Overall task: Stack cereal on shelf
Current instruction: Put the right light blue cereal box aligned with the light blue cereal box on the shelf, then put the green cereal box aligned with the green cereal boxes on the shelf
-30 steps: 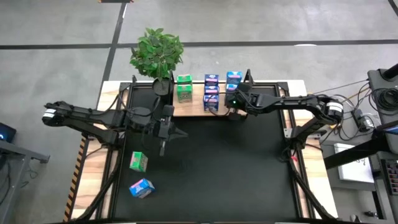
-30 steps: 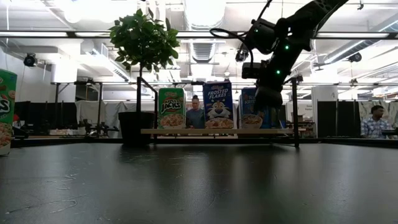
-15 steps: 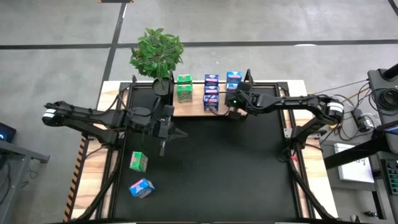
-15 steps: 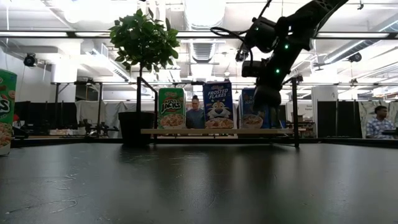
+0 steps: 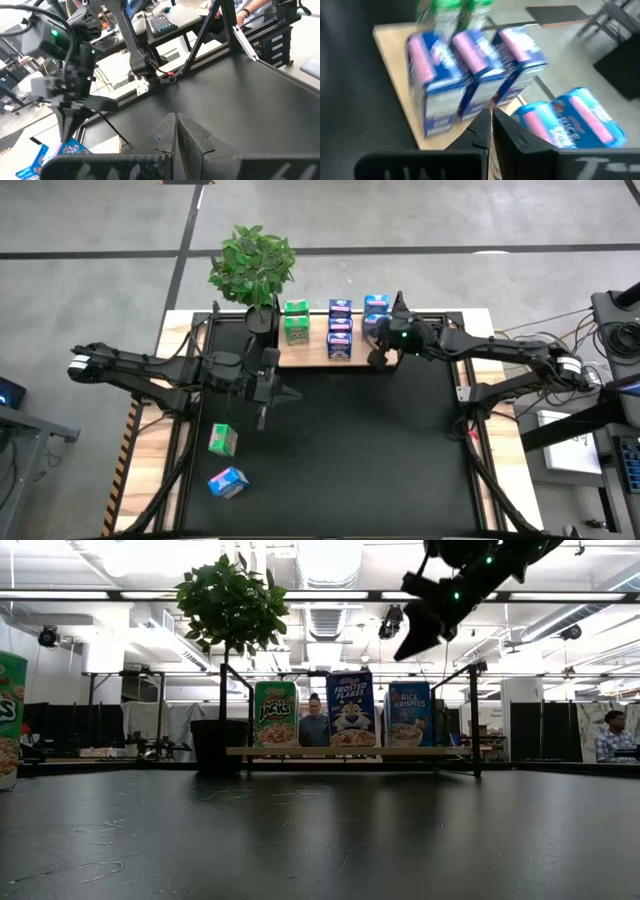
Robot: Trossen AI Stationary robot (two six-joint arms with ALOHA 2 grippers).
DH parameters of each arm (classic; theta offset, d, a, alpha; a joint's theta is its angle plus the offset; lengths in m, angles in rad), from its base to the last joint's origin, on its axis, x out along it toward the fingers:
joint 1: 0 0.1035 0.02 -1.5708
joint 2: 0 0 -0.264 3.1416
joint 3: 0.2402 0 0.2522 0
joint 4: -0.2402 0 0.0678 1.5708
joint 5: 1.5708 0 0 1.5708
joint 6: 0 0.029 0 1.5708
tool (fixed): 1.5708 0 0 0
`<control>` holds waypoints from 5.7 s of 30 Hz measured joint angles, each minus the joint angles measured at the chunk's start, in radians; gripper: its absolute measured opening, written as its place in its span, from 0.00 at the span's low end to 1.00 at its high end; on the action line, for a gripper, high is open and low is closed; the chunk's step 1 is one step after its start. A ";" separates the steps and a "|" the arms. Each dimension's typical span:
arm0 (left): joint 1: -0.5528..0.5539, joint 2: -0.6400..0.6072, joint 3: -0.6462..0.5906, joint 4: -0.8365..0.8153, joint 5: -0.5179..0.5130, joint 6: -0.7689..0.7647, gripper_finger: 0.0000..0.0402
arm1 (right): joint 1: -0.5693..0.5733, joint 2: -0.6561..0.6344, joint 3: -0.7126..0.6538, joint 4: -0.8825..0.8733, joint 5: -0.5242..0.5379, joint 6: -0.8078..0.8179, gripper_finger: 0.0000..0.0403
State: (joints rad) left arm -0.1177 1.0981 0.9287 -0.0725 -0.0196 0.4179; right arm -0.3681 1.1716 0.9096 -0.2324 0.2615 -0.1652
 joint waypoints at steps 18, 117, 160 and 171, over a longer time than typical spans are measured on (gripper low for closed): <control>0.000 0.000 0.000 0.017 0.000 -0.002 0.00 | -0.131 0.021 0.000 0.021 0.001 0.351 0.02; -0.540 0.086 0.140 -1.253 -0.079 -2.055 0.39 | 0.358 0.003 -0.061 0.222 -0.077 0.030 0.02; -0.655 0.207 0.208 -1.313 -0.117 -2.114 0.66 | 0.358 0.008 -0.110 0.247 -0.078 0.088 0.02; -0.665 0.243 0.206 -1.354 -0.142 -2.190 0.66 | 0.371 0.008 -0.116 0.246 -0.078 0.094 0.02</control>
State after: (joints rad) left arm -0.7830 1.3406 1.1343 -1.4262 -0.1613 -1.7719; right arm 0.0025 1.1801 0.7940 0.0137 0.1831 -0.0715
